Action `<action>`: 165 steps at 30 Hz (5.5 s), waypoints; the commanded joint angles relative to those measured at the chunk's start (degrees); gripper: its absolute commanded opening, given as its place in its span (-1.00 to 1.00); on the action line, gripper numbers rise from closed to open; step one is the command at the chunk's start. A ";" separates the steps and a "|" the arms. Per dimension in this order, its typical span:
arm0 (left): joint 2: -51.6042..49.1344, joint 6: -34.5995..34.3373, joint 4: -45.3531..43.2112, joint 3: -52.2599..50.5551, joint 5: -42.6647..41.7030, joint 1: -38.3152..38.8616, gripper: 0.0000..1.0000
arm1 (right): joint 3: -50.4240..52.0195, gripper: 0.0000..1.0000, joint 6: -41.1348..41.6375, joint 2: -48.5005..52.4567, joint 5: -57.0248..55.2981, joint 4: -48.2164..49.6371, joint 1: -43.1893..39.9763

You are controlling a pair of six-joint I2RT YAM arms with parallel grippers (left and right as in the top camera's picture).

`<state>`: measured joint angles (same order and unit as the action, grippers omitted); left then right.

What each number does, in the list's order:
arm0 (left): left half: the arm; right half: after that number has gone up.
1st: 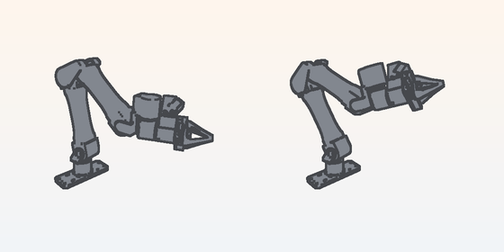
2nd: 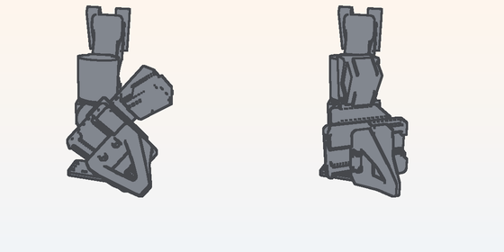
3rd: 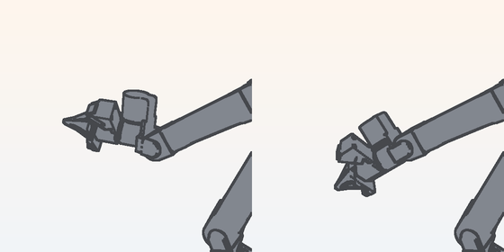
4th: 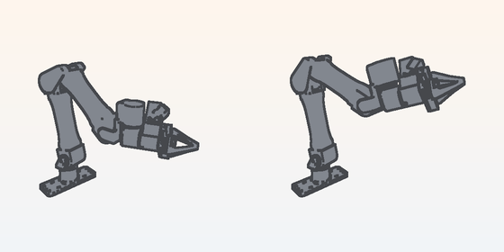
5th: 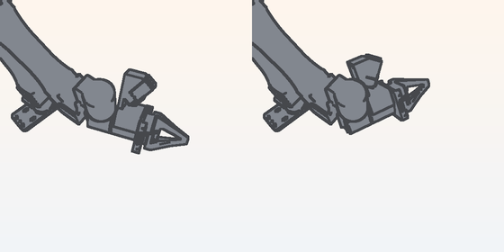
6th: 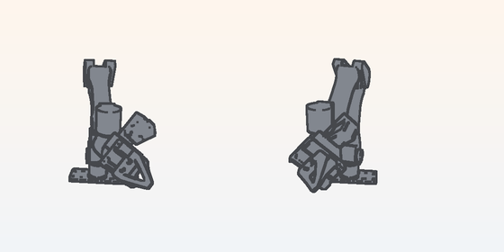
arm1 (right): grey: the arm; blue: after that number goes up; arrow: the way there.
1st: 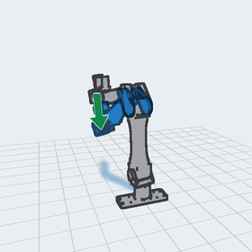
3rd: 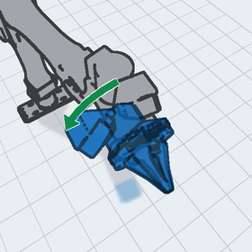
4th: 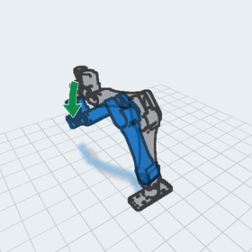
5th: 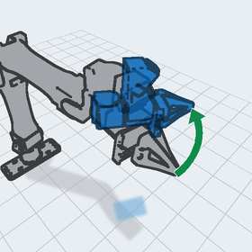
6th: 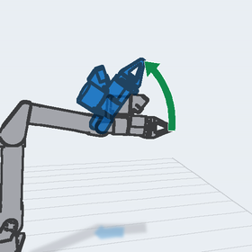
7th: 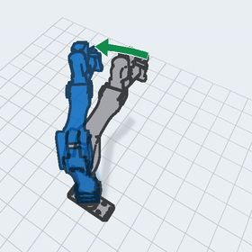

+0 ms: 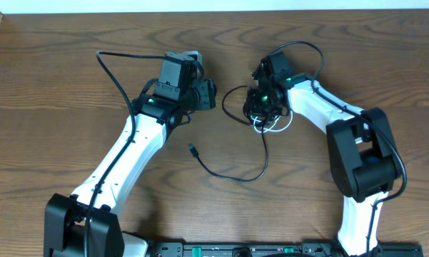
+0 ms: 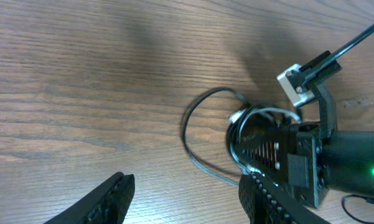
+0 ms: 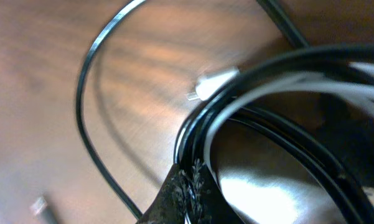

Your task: Untangle cables

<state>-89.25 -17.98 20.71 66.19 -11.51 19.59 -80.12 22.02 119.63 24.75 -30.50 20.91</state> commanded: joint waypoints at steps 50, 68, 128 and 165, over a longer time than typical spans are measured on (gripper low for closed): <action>-30.01 -3.74 -31.56 0.57 4.83 20.04 -0.04 | 0.00 -0.15 -9.33 -18.36 0.11 -21.40 -19.32; -8.59 -3.78 -18.23 0.59 -13.42 16.11 -0.85 | 0.00 -0.17 -14.08 -18.36 8.24 -19.80 -19.30; 0.44 -10.40 -21.64 0.57 -40.57 -16.39 -0.85 | 0.00 -0.98 -2.56 -9.57 -10.14 -16.50 -13.66; -13.57 -5.25 -25.11 0.57 -13.66 15.26 -0.02 | -0.13 -0.98 -9.84 -18.05 13.29 -10.25 -12.55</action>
<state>-101.06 -23.75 -3.84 65.82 -29.02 34.68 -80.23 11.57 102.06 37.39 -40.62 7.86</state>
